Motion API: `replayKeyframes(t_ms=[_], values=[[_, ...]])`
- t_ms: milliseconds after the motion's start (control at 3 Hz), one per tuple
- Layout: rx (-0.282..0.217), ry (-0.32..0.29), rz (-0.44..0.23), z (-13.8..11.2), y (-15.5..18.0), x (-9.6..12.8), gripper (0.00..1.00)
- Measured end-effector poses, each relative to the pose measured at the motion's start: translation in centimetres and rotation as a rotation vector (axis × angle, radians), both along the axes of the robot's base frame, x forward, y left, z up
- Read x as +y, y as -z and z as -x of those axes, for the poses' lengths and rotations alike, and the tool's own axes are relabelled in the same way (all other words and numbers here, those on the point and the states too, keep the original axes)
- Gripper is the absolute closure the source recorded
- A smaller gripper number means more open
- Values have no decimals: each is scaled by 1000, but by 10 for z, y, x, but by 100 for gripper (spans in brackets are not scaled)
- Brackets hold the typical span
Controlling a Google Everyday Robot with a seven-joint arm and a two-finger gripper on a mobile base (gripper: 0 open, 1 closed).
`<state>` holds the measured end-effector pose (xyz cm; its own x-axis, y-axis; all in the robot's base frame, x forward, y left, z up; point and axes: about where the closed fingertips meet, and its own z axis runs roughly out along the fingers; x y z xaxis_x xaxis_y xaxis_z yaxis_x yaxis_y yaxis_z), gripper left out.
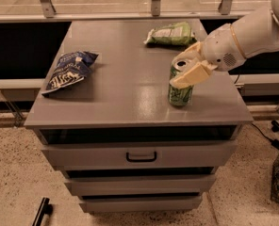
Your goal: Move green can near blue chip bag
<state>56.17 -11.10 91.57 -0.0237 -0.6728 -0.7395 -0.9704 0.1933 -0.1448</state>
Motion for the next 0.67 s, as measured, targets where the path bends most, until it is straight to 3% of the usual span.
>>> replayKeyframes(t_ms=[667], values=[[-16,-62,-26,-48,-30,46,100]])
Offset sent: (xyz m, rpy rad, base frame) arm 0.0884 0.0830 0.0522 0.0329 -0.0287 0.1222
